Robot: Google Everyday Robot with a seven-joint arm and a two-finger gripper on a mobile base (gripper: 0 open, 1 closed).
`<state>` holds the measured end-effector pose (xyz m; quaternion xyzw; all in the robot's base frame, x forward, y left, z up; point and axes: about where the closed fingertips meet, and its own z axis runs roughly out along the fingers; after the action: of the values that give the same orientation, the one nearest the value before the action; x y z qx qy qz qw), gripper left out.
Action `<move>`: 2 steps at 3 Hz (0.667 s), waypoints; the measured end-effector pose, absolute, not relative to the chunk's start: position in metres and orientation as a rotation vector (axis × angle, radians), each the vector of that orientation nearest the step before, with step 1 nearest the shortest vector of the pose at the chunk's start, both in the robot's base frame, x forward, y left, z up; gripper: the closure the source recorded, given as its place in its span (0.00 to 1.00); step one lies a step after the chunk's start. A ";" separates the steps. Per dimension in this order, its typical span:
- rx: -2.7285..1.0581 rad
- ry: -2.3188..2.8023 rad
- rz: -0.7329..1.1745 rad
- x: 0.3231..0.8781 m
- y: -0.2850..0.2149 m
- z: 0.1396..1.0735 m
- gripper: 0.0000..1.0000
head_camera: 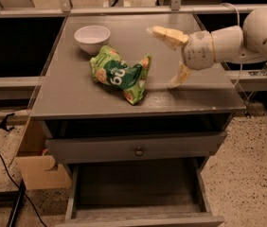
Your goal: Place green rice chip bag into middle drawer
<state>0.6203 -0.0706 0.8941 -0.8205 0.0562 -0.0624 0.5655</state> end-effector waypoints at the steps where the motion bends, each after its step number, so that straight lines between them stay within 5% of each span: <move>1: -1.935 0.125 -0.145 0.621 -0.069 0.894 0.00; 2: -1.953 0.103 -0.139 0.621 -0.063 0.894 0.00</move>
Offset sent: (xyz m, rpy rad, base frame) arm 0.0020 0.0075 0.0017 -0.0419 -0.0137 0.0324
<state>0.6213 -0.0629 0.8941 -0.8273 0.0438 -0.0587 0.5569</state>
